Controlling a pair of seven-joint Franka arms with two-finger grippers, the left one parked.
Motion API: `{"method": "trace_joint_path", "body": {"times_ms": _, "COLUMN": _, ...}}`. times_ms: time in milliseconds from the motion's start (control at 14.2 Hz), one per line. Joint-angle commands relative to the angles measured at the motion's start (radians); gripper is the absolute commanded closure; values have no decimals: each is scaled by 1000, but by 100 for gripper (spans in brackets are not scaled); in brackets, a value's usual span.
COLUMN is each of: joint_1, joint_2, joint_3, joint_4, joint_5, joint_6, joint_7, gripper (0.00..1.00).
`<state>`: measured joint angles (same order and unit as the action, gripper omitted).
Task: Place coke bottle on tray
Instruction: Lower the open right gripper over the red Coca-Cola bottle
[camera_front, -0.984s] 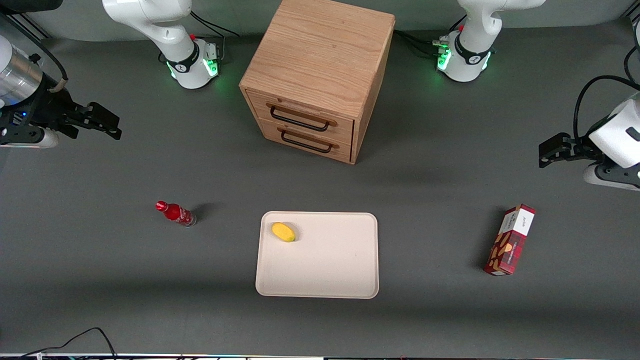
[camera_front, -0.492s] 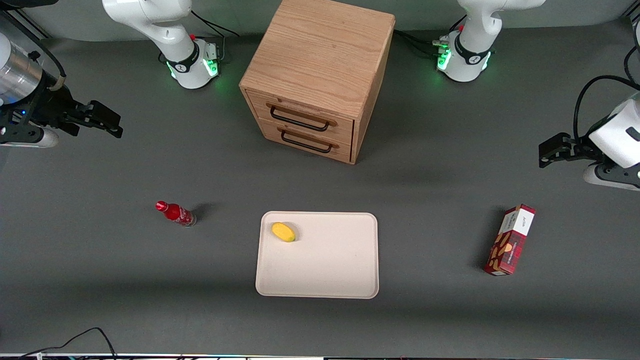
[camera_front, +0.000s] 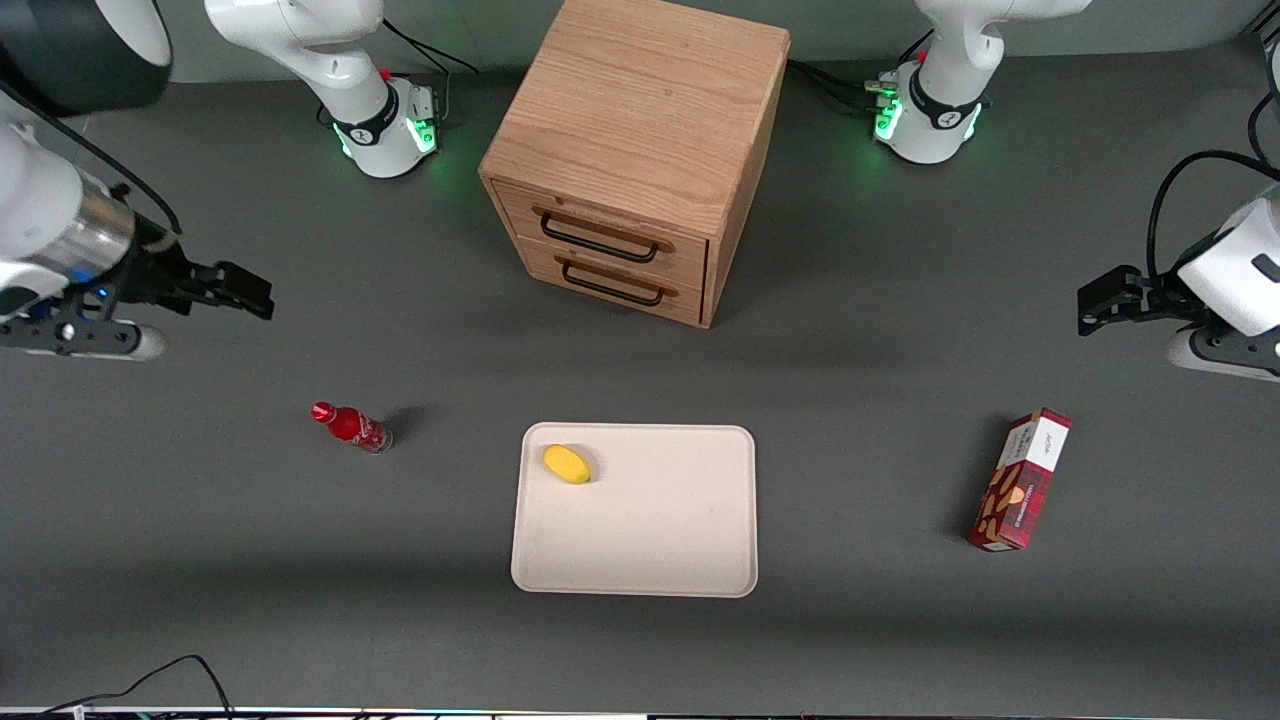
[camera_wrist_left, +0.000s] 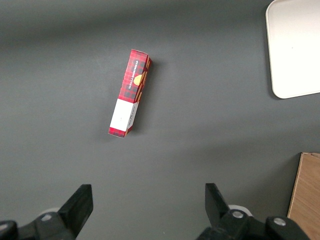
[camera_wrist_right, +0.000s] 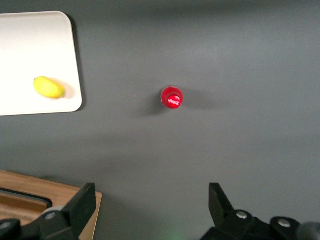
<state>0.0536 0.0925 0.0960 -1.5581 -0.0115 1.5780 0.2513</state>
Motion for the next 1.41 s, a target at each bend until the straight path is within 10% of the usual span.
{"method": "trace_joint_path", "body": {"times_ms": 0, "joint_1": 2, "joint_2": -30, "joint_3": -1, "joint_4": -176, "joint_5": -25, "joint_6": 166, "joint_7": -65, "gripper": 0}}
{"method": "trace_joint_path", "body": {"times_ms": 1336, "joint_1": -72, "joint_2": 98, "joint_3": -1, "joint_4": -522, "joint_5": -88, "joint_6": 746, "joint_7": -241, "gripper": 6}}
